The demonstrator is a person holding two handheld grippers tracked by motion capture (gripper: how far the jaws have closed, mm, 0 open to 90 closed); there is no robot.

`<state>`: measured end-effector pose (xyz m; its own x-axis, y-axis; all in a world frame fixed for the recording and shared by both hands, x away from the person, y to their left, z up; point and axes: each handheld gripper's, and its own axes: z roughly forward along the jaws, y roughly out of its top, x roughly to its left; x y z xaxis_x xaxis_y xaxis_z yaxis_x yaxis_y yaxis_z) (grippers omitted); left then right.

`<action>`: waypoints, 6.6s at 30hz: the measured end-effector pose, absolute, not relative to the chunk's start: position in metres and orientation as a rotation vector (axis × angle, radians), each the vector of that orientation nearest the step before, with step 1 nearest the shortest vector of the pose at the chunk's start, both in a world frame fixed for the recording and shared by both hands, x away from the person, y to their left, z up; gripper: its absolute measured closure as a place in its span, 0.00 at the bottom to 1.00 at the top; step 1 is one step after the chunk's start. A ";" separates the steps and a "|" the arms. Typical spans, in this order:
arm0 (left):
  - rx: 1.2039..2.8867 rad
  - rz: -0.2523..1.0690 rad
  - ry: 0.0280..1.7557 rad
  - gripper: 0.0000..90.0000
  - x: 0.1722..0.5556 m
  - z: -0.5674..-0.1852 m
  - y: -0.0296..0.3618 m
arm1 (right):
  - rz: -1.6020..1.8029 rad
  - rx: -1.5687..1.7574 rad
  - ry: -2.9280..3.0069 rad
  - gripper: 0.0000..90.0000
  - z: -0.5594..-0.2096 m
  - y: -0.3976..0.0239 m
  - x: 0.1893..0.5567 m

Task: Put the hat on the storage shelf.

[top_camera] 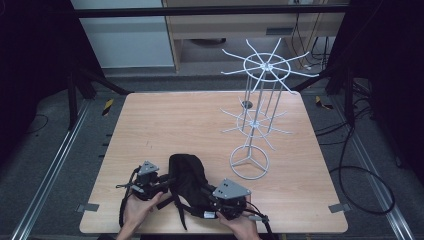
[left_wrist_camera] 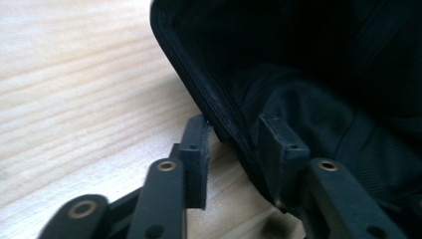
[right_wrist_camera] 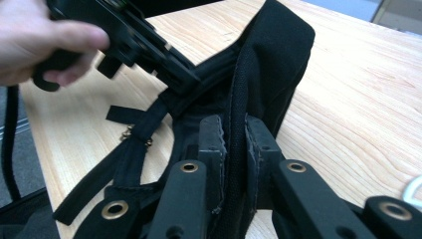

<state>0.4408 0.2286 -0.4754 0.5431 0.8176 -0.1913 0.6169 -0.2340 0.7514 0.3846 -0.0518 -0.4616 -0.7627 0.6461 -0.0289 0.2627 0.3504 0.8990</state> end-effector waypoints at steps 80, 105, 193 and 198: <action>1.695 0.154 0.729 0.91 0.398 -0.400 0.176 | 1.649 0.789 2.359 0.96 -0.460 -0.056 0.391; 1.791 0.327 0.811 0.81 0.388 -0.425 0.205 | 1.286 0.667 2.339 0.96 -0.450 -0.047 0.392; 1.887 0.349 1.315 0.48 0.460 -0.463 0.199 | 1.177 1.238 2.033 0.34 -0.475 -0.212 0.389; 1.909 0.318 1.319 0.68 0.461 -0.467 0.202 | 1.170 1.243 2.043 0.34 -0.477 -0.212 0.389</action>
